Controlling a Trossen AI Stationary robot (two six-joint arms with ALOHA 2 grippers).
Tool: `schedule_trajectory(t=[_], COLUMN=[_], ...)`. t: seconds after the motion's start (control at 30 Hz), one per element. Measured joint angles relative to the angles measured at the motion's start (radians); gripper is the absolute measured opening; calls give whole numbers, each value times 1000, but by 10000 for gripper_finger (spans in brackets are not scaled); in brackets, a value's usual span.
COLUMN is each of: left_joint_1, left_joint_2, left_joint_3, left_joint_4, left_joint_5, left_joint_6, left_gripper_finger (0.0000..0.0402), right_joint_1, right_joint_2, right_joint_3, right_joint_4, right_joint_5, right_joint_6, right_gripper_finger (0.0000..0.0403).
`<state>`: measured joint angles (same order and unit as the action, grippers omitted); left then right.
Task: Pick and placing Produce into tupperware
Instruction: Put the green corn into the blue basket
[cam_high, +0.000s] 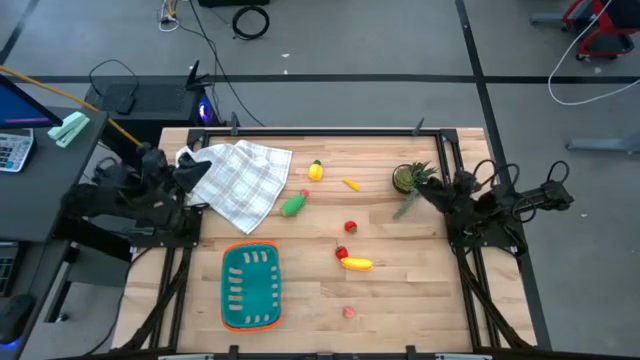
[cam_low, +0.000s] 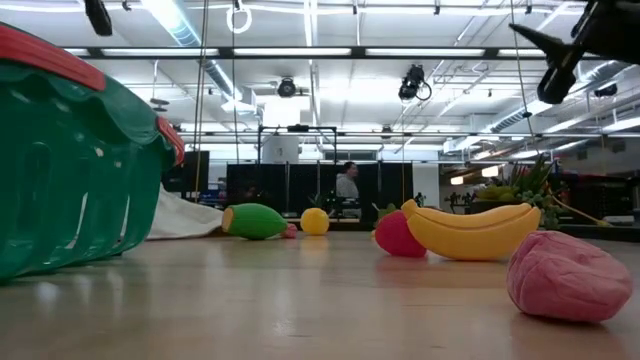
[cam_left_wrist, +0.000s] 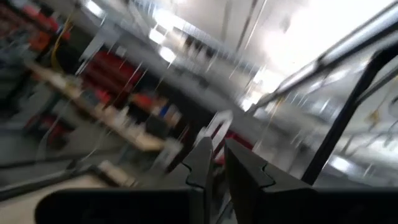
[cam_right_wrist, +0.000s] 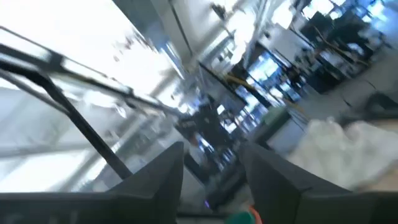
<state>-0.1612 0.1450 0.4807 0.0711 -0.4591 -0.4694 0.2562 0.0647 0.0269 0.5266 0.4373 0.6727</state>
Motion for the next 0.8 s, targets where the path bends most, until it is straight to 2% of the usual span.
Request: schedule_trajectory(t=[0.27,0.4,0.47,0.6,0.67,0.8], left_joint_1=[0,1,1,1,6,29], left_joint_2=[323,502,587,731,788,872], left_joint_3=[463,678,761,883,925,985], left_joint_4=[-553,-778,-844,-932,-957,-964], left_joint_5=[14,11,9,8,9,31], left_joint_6=[6,9,10,52,91,57], left_gripper_finger=[113,142,156,174,179,190], right_joint_1=[0,0,-1,-1,-1,0], right_joint_2=[0,0,0,10,21,80], right_joint_3=[0,0,0,0,8,87], right_joint_4=[107,111,102,84,75,76], right_joint_5=[7,103,140,140,139,138], right_joint_6=[71,119,103,33,31,-7], right_gripper_finger=[176,176,176,176,176,176])
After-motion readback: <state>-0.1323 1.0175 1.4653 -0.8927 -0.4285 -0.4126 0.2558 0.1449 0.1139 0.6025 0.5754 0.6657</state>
